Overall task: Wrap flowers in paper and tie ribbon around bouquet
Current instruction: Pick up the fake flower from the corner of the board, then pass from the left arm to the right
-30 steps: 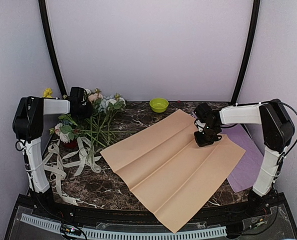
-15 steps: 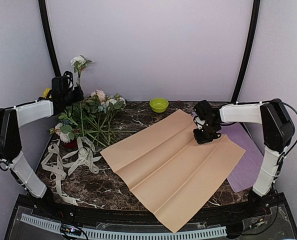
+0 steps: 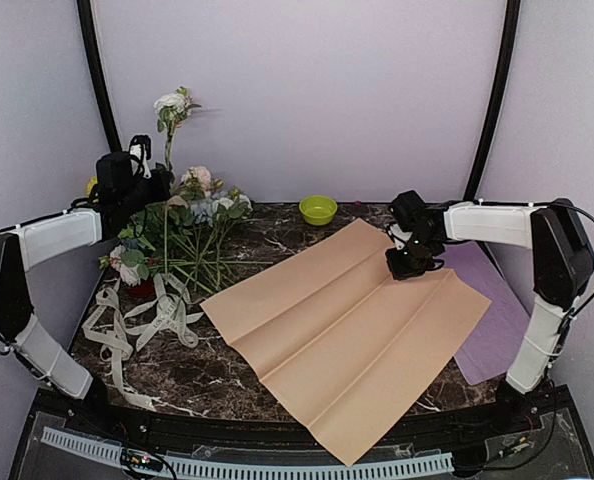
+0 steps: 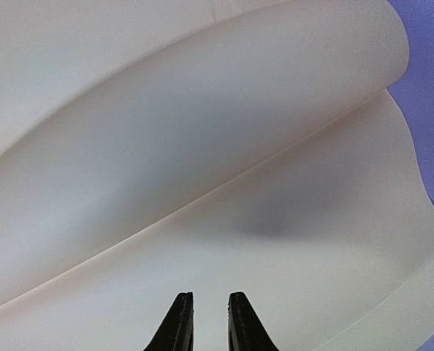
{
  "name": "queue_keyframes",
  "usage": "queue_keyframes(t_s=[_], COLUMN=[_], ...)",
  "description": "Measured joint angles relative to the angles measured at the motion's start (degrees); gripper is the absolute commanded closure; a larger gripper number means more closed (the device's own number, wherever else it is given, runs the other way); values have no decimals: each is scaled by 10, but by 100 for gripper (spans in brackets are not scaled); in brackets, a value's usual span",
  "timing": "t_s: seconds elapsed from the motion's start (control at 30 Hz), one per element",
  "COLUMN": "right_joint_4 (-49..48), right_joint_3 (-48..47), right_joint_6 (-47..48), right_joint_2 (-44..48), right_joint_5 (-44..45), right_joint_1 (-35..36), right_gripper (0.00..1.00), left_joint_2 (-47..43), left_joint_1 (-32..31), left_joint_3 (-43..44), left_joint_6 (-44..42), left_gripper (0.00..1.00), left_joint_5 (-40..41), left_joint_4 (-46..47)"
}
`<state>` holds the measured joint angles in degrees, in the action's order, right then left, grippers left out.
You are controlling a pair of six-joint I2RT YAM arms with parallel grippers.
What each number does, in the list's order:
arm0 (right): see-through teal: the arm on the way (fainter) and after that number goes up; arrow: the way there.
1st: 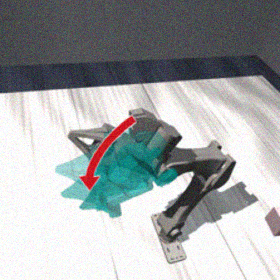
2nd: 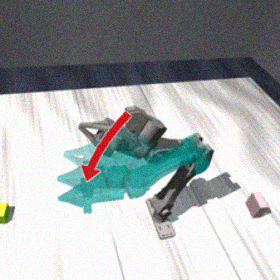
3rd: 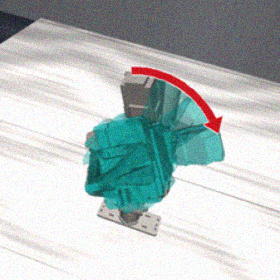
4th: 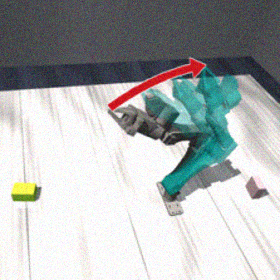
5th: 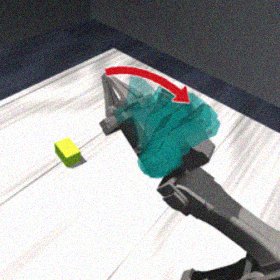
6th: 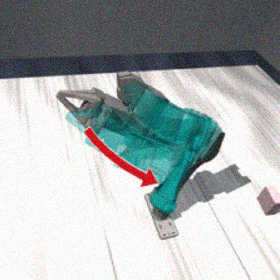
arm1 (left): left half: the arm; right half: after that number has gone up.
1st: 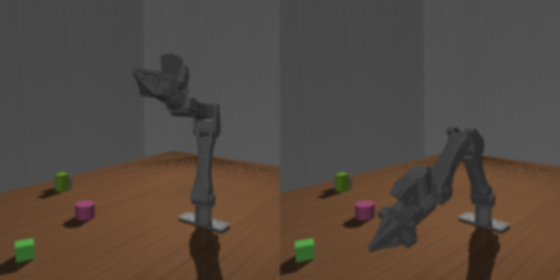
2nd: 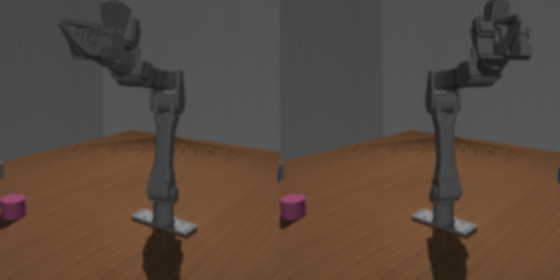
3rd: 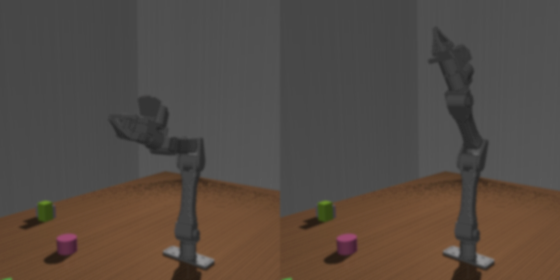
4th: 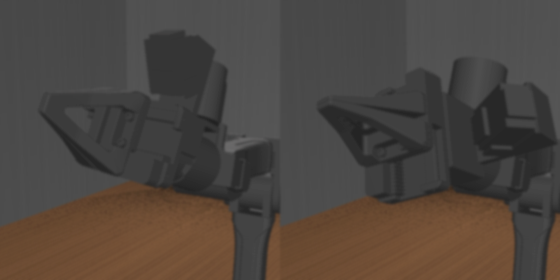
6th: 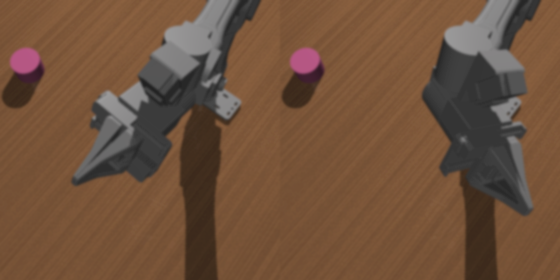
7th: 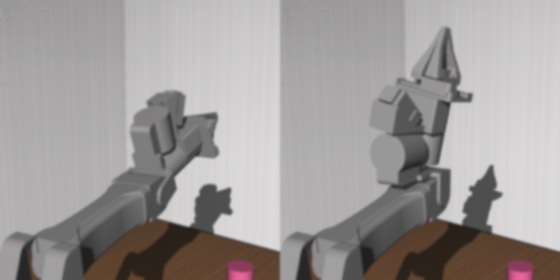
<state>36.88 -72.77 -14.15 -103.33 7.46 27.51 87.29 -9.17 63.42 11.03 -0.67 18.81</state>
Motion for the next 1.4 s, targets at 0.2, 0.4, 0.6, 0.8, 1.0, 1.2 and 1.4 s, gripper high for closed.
queue_keyframes(t_s=[0.2,0.4,0.6,0.8,1.0,1.2,1.4], right_joint_4=[-18,-207,-499,-643,-654,-652,-652], right_joint_3=[-5,-51,-223,-325,-443,-513,-570], right_joint_6=[4,-64,-192,-308,-356,-384,-399], right_joint_2=[8,-5,-141,-280,-402,-445,-470], right_joint_5=[-55,-229,-354,-397,-388,-356,-343], right_joint_1=[7,31,90,148,189,205,201], right_gripper=[80,73,47,24,27,30,70], left_joint_2=[-9,-31,-40,-66,-68,-68,-62], left_joint_1=[0,-7,-54,-103,-125,-139,-147], left_joint_3=[-50,-165,-228,-300,-311,-327,-328], left_joint_6=[23,36,27,12,-8,-16,-29], left_gripper=[100,100,100,100,100,100,100], left_joint_5=[-61,-84,-84,-79,-68,-68,-71], left_joint_4=[30,82,146,215,232,244,243])
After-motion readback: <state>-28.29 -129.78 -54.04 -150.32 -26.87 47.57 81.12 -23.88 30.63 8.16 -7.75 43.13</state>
